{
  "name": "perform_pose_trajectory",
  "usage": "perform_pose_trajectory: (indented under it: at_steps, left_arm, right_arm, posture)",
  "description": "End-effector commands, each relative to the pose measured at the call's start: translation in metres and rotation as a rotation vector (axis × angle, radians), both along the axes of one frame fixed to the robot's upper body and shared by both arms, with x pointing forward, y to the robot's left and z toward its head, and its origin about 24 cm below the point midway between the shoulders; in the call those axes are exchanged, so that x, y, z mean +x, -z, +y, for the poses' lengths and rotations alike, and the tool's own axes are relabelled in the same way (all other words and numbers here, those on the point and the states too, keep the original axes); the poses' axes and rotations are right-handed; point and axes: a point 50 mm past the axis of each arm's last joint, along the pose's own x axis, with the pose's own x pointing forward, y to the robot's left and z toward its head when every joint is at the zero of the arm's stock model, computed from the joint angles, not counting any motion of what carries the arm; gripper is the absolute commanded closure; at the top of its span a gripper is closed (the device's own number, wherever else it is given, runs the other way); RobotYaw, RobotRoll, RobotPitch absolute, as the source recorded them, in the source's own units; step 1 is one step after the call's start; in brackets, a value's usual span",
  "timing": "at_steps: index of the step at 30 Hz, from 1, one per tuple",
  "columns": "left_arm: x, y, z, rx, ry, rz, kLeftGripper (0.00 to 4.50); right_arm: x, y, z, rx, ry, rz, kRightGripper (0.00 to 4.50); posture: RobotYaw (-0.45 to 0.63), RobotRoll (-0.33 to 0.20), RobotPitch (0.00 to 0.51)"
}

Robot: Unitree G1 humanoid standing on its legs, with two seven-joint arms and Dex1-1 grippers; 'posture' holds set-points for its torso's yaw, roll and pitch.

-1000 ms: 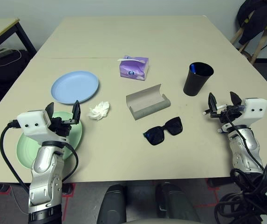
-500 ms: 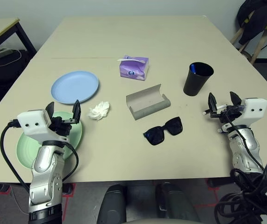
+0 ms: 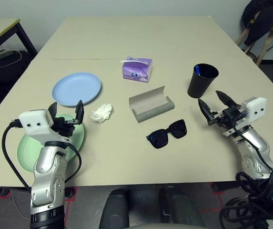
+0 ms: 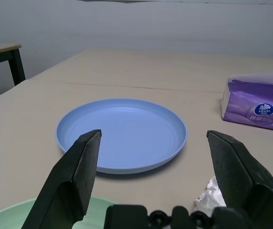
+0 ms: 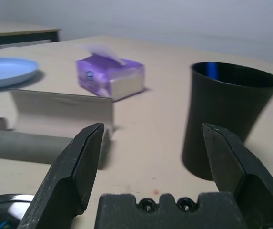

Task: Organize and tidy the items on the table.

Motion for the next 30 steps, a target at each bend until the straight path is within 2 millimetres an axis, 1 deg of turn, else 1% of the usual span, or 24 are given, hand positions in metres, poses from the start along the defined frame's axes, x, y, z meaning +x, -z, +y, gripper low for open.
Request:
perform_pose_trajectory:
  at_steps: [1,13,22,30]
  left_arm:
    - [0.0,0.0,0.0,0.001,-0.002,0.01,0.02]
    - [0.001,-0.003,0.001,0.014,0.008,0.008,0.02]
    - [0.002,-0.007,0.003,0.024,0.008,0.002,0.02]
    - [0.001,-0.009,0.003,0.02,0.01,-0.003,0.02]
  right_arm:
    - [-0.006,-0.002,0.004,-0.017,-0.11,0.014,0.0]
    - [-0.021,-0.006,0.011,-0.032,-0.421,0.069,0.0]
    - [-0.025,-0.003,0.015,-0.054,-0.564,0.083,0.0]
    - [-0.028,0.001,0.015,-0.086,-0.656,0.087,0.0]
  posture:
    - [0.12,0.0,0.103]
    - [0.12,0.0,0.095]
    - [0.14,0.0,0.086]
    - [0.15,0.0,0.083]
